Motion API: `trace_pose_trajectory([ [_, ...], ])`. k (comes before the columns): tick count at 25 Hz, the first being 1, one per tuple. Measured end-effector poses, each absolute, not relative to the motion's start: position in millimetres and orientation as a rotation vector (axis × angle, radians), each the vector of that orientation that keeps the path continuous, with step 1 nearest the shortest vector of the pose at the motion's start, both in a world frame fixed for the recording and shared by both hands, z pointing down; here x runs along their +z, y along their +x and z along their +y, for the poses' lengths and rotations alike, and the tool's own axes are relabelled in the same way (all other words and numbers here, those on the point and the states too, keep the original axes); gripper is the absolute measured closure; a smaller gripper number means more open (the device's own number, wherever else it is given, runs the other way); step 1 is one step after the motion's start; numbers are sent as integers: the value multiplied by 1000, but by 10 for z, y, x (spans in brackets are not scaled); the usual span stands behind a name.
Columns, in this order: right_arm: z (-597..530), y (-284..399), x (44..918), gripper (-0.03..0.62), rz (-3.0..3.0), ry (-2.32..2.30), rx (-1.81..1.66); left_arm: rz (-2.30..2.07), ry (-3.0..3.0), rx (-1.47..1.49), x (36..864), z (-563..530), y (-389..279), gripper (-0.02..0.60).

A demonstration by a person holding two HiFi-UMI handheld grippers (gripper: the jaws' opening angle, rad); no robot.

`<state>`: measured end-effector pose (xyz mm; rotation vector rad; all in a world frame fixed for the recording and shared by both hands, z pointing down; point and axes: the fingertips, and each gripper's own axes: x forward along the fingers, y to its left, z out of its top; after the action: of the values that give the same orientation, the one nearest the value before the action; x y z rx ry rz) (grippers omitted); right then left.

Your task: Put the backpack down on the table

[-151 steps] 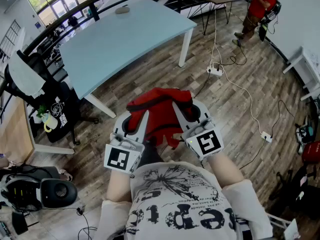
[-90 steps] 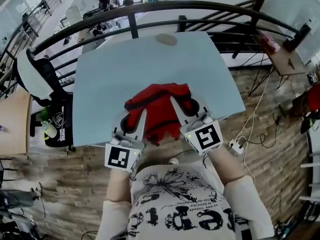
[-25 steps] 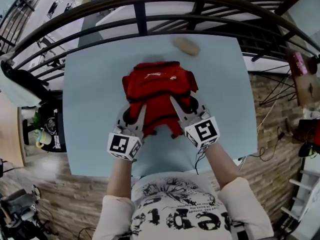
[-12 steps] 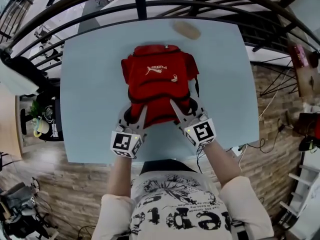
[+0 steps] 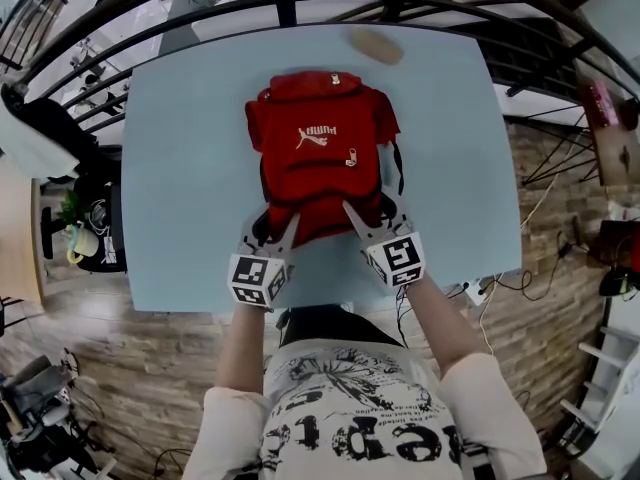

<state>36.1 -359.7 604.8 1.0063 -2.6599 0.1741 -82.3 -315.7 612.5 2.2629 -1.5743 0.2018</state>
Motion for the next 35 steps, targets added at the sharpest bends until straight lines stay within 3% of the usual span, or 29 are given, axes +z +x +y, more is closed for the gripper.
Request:
trace_pose_trajectory([
  [5, -3501, 499, 6158, 325, -2615, 1070, 190, -1634, 2222, 208, 6198, -2975, -848, 366],
  [12, -3166, 757, 5924, 304, -2627, 1150, 193, -1766, 2183, 172, 5996, -2624, -863, 356],
  [16, -2875, 812, 5644, 348, -2672, 1127, 161, -1800, 2197, 138, 5753, -2346, -764, 356],
  [21, -2554, 841, 5296, 455, -2717, 1090, 101, -1844, 2263, 150, 5385, -2033, -598, 364],
  [27, -2230, 861, 4961, 573, -2749, 1076, 5, -1925, 2340, 99, 4843, -1727, -452, 501],
  [29, -2150, 880, 4849, 596, -2769, 1076, -4, -1947, 2356, 87, 4690, -1651, -418, 537],
  [35, -1914, 894, 4429, 600, -2858, 996, -46, -1965, 2423, 56, 4252, -1450, -308, 551],
])
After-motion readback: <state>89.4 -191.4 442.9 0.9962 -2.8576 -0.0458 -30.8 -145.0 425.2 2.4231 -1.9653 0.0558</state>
